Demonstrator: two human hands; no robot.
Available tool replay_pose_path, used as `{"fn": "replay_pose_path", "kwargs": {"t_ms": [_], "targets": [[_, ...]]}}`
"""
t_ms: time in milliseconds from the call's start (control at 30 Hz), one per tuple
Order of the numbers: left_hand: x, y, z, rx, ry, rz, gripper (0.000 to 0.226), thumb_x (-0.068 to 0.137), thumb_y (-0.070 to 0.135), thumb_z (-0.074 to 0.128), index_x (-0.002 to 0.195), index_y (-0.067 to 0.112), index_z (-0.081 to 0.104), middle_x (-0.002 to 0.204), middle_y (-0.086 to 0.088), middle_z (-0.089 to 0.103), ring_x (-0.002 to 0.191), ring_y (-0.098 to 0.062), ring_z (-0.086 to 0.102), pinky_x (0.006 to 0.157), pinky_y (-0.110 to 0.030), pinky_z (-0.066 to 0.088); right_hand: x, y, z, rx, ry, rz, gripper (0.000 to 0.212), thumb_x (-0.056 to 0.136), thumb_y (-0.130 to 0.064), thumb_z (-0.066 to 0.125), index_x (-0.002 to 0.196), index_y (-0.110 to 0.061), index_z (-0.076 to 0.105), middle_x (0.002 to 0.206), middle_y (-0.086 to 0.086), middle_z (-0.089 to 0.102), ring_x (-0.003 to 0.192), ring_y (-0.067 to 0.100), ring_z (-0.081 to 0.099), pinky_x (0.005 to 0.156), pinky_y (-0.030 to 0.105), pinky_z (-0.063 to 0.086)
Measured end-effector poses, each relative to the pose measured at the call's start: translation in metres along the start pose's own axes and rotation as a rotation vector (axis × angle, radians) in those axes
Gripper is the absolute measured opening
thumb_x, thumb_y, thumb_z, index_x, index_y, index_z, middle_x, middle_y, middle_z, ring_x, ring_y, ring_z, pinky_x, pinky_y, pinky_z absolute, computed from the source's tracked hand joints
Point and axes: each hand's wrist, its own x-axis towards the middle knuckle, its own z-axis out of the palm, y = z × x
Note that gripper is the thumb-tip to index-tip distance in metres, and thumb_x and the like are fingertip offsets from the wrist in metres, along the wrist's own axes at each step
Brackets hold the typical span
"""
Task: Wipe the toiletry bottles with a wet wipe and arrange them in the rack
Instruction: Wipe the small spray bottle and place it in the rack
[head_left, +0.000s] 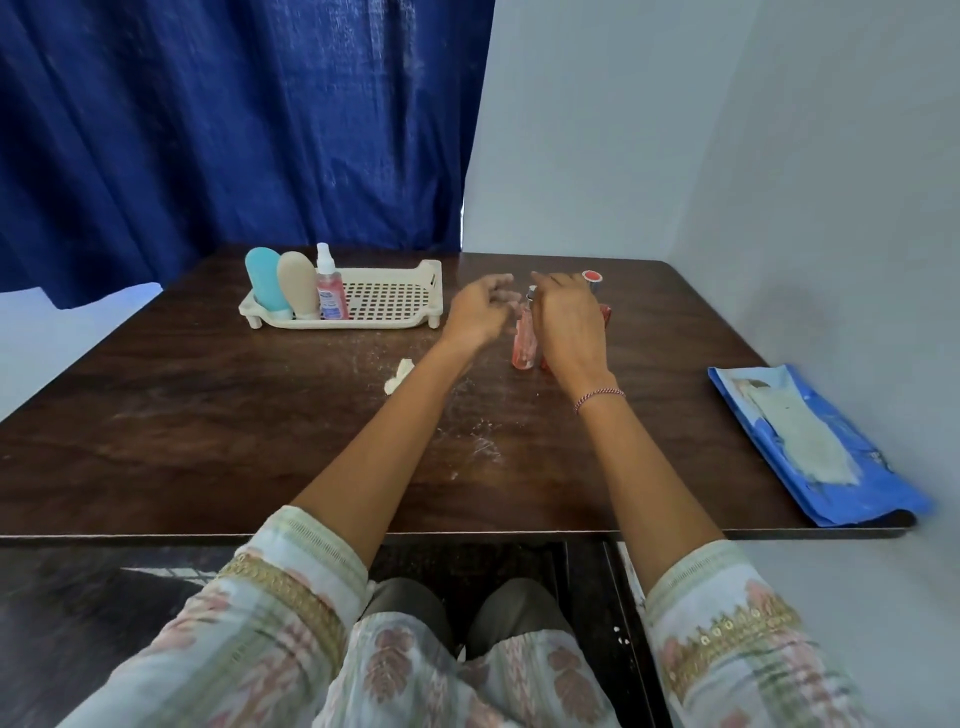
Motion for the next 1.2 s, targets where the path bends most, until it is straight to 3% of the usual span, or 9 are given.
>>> {"fn": "replay_pose_path", "kwargs": {"t_ms": [67, 167, 400, 700, 800, 867, 967, 1100, 1200], "targets": [[0.001, 0.000, 0.001, 0.033, -0.031, -0.008, 0.047, 0.089, -0.007, 0.054, 0.134, 0.004, 0.048, 0.120, -0.009, 0.062, 0.087, -0.011, 0.064, 0.058, -0.017, 0.056, 0.000, -0.001, 0.002, 0.026, -0.006, -0.001, 0.037, 0.089, -0.001, 0.052, 0.126, 0.000, 0.055, 0.117, 0.019, 0.062, 0.110, 0.032, 0.054, 0.091, 0.037, 0.044], [0.004, 0.000, 0.002, 0.071, -0.036, 0.007, 0.044, 0.087, -0.008, 0.058, 0.129, 0.004, 0.054, 0.121, -0.009, 0.062, 0.095, -0.014, 0.063, 0.057, -0.016, 0.056, 0.000, 0.001, 0.003, 0.104, -0.013, 0.017, 0.037, 0.088, 0.001, 0.054, 0.124, -0.001, 0.057, 0.116, 0.019, 0.061, 0.106, 0.031, 0.057, 0.088, 0.036, 0.048], [0.004, -0.017, -0.008, 0.132, 0.139, 0.092, 0.030, 0.085, 0.001, 0.066, 0.114, 0.003, 0.065, 0.107, -0.012, 0.069, 0.096, -0.022, 0.067, 0.081, -0.036, 0.058, -0.001, -0.013, 0.014, 0.365, 0.076, 0.063, 0.024, 0.088, -0.004, 0.058, 0.110, -0.006, 0.068, 0.105, 0.008, 0.065, 0.091, 0.018, 0.063, 0.082, 0.019, 0.045], [-0.009, -0.026, -0.052, 0.308, 0.291, 0.251, 0.023, 0.083, 0.014, 0.070, 0.106, 0.010, 0.071, 0.099, -0.001, 0.069, 0.090, -0.010, 0.061, 0.086, -0.021, 0.047, 0.004, -0.048, 0.036, 0.714, 0.125, 0.156, 0.020, 0.085, -0.002, 0.064, 0.101, -0.010, 0.072, 0.099, 0.004, 0.070, 0.087, 0.006, 0.063, 0.082, 0.017, 0.051], [-0.008, -0.029, -0.063, 0.354, 0.311, 0.282, 0.022, 0.083, 0.017, 0.070, 0.105, 0.012, 0.071, 0.100, -0.003, 0.069, 0.090, -0.010, 0.061, 0.085, -0.021, 0.045, 0.008, -0.059, 0.043, 0.830, 0.100, 0.239, 0.020, 0.085, -0.003, 0.063, 0.101, -0.011, 0.072, 0.099, 0.002, 0.071, 0.091, 0.008, 0.065, 0.084, 0.021, 0.053], [-0.005, -0.031, -0.066, 0.342, 0.316, 0.280, 0.022, 0.083, 0.020, 0.071, 0.105, 0.013, 0.071, 0.101, -0.001, 0.071, 0.090, -0.010, 0.062, 0.086, -0.024, 0.048, 0.012, -0.059, 0.043, 0.884, 0.066, 0.259, 0.021, 0.086, -0.002, 0.061, 0.102, -0.011, 0.072, 0.101, 0.002, 0.071, 0.094, 0.008, 0.065, 0.084, 0.016, 0.051], [-0.008, -0.042, -0.071, 0.315, 0.349, 0.313, 0.025, 0.083, 0.023, 0.071, 0.107, 0.016, 0.070, 0.101, 0.004, 0.071, 0.085, -0.004, 0.061, 0.081, -0.018, 0.050, 0.011, -0.062, 0.047, 0.891, 0.008, 0.241, 0.024, 0.088, -0.003, 0.059, 0.108, -0.011, 0.070, 0.105, 0.002, 0.070, 0.097, 0.007, 0.064, 0.085, 0.011, 0.049], [-0.007, -0.055, -0.080, 0.228, 0.397, 0.376, 0.031, 0.082, 0.022, 0.073, 0.112, 0.019, 0.068, 0.103, 0.010, 0.068, 0.074, 0.006, 0.057, 0.071, -0.006, 0.044, -0.002, -0.063, 0.061, 0.781, 0.114, 0.150, 0.033, 0.090, -0.007, 0.059, 0.122, -0.010, 0.060, 0.112, 0.002, 0.065, 0.097, 0.006, 0.061, 0.089, 0.018, 0.050], [-0.002, -0.059, -0.082, 0.144, 0.389, 0.393, 0.033, 0.081, 0.020, 0.073, 0.114, 0.022, 0.067, 0.106, 0.010, 0.068, 0.077, 0.008, 0.056, 0.071, -0.008, 0.045, -0.008, -0.057, 0.063, 0.699, 0.124, 0.095, 0.023, 0.089, -0.008, 0.060, 0.111, -0.012, 0.065, 0.098, 0.000, 0.063, 0.080, 0.001, 0.057, 0.076, 0.017, 0.051]]}}
